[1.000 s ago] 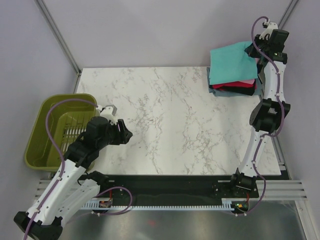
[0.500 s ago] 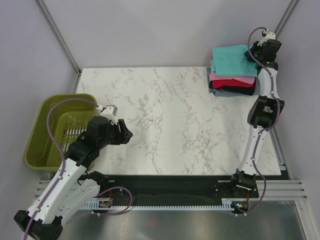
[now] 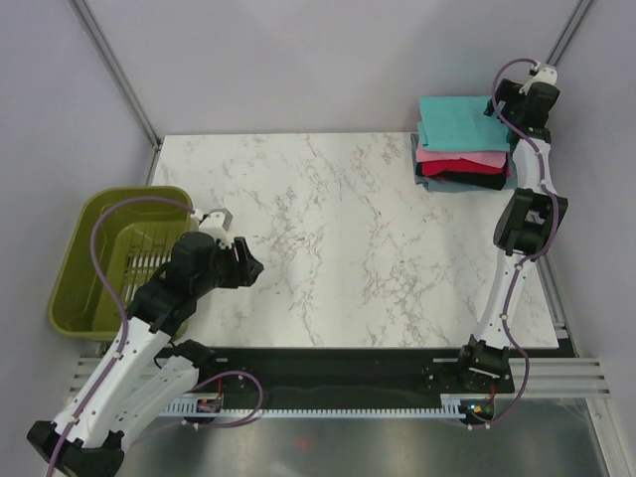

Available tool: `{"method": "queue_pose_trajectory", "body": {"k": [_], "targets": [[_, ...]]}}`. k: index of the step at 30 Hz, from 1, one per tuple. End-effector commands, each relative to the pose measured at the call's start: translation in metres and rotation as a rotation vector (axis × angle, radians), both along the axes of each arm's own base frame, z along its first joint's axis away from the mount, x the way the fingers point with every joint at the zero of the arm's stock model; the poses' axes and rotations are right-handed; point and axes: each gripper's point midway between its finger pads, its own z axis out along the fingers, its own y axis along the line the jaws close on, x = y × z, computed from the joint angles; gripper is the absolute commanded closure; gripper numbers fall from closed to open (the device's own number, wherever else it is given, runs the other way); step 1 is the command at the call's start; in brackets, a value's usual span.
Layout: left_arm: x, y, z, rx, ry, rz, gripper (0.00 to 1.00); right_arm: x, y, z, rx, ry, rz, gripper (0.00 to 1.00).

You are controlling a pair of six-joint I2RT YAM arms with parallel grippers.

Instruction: Fold and stack the t-shirts

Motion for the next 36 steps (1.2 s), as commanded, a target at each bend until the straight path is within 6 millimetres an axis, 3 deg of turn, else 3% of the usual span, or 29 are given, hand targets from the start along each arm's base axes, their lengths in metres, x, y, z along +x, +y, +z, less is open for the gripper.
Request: {"method": "queue_pose_trajectory", "body": {"k": [1, 2, 3, 5, 6, 8, 9, 10, 11, 12, 13, 14, 15, 16, 17, 18, 19, 20, 21, 23, 25, 26, 27, 28, 29, 30, 32, 35, 36], "targets": [[-0.002, -0.004, 0.013, -0.03, -0.049, -0.022, 0.4, -0.039, -0.03, 0.161, -0.087, -0.261, -0.17, 0.02], [-0.002, -0.003, 0.014, -0.032, -0.055, -0.023, 0.4, -0.048, -0.041, 0.167, -0.086, -0.268, -0.235, 0.02], [-0.002, -0.003, 0.015, -0.034, -0.061, -0.021, 0.4, -0.062, -0.041, 0.196, -0.078, -0.311, -0.261, 0.02], [-0.004, -0.003, 0.019, -0.042, -0.076, -0.026, 0.4, -0.077, -0.047, 0.212, -0.057, -0.337, -0.309, 0.02], [-0.004, -0.002, 0.02, -0.042, -0.081, -0.022, 0.4, -0.092, -0.044, 0.238, -0.054, -0.376, -0.326, 0.02], [-0.005, -0.001, 0.024, -0.047, -0.096, -0.02, 0.4, -0.105, -0.039, 0.246, -0.009, -0.387, -0.336, 0.02], [-0.005, -0.001, 0.026, -0.051, -0.103, -0.023, 0.4, -0.123, -0.031, 0.273, 0.008, -0.43, -0.332, 0.02], [-0.006, -0.001, 0.027, -0.052, -0.107, -0.022, 0.4, -0.13, -0.022, 0.28, 0.037, -0.439, -0.301, 0.02], [-0.006, 0.0, 0.027, -0.053, -0.112, -0.019, 0.4, -0.135, -0.014, 0.266, 0.068, -0.396, -0.279, 0.02], [-0.007, 0.001, 0.029, -0.055, -0.118, -0.016, 0.4, -0.156, 0.001, 0.292, 0.087, -0.437, -0.247, 0.02], [-0.007, 0.001, 0.031, -0.058, -0.125, -0.016, 0.4, -0.163, 0.019, 0.292, 0.115, -0.425, -0.171, 0.02], [-0.007, 0.001, 0.032, -0.061, -0.128, -0.018, 0.4, -0.165, 0.036, 0.262, 0.173, -0.357, -0.127, 0.02], [-0.007, 0.002, 0.033, -0.061, -0.135, -0.016, 0.4, -0.19, 0.055, 0.282, 0.183, -0.389, -0.086, 0.02], [-0.008, 0.002, 0.034, -0.064, -0.139, -0.017, 0.4, -0.201, 0.069, 0.276, 0.2, -0.374, -0.054, 0.02], [-0.008, 0.002, 0.035, -0.065, -0.142, -0.017, 0.4, -0.203, 0.092, 0.233, 0.225, -0.295, -0.007, 0.02], [-0.008, 0.003, 0.035, -0.065, -0.145, -0.012, 0.4, -0.232, 0.108, 0.252, 0.201, -0.346, 0.019, 0.02], [-0.009, 0.003, 0.036, -0.067, -0.149, -0.012, 0.4, -0.244, 0.117, 0.242, 0.2, -0.339, 0.028, 0.02], [-0.009, 0.003, 0.036, -0.067, -0.149, -0.012, 0.4, -0.253, 0.127, 0.201, 0.217, -0.268, 0.026, 0.02], [-0.01, 0.003, 0.037, -0.07, -0.153, -0.013, 0.4, -0.279, 0.136, 0.213, 0.228, -0.312, 0.034, 0.02], [-0.01, 0.003, 0.036, -0.07, -0.151, -0.015, 0.4, -0.312, 0.154, 0.193, 0.252, -0.295, 0.07, 0.02], [-0.009, 0.003, 0.036, -0.068, -0.151, -0.012, 0.4, -0.332, 0.167, 0.178, 0.269, -0.281, 0.099, 0.02], [-0.009, 0.003, 0.035, -0.067, -0.146, -0.013, 0.4, -0.341, 0.173, 0.154, 0.28, -0.224, 0.109, 0.02], [-0.008, 0.003, 0.034, -0.065, -0.142, -0.011, 0.41, -0.357, 0.178, 0.158, 0.278, -0.245, 0.123, 0.02], [-0.008, 0.003, 0.033, -0.063, -0.138, -0.011, 0.41, -0.365, 0.182, 0.152, 0.274, -0.234, 0.136, 0.02], [-0.008, 0.002, 0.033, -0.063, -0.136, -0.013, 0.41, -0.371, 0.184, 0.131, 0.279, -0.191, 0.141, 0.02], [-0.008, 0.002, 0.034, -0.064, -0.137, -0.018, 0.41, -0.382, 0.189, 0.132, 0.277, -0.206, 0.165, 0.02], [-0.009, 0.002, 0.035, -0.069, -0.143, -0.015, 0.41, -0.39, 0.195, 0.109, 0.324, -0.167, 0.159, 0.02], [-0.005, 0.009, 0.038, -0.059, -0.165, 0.028, 0.41, -0.402, 0.206, 0.093, 0.407, -0.146, 0.186, 0.02], [0.003, 0.021, 0.04, -0.039, -0.192, 0.106, 0.41, -0.406, 0.208, 0.092, 0.418, -0.153, 0.188, 0.02]]}}
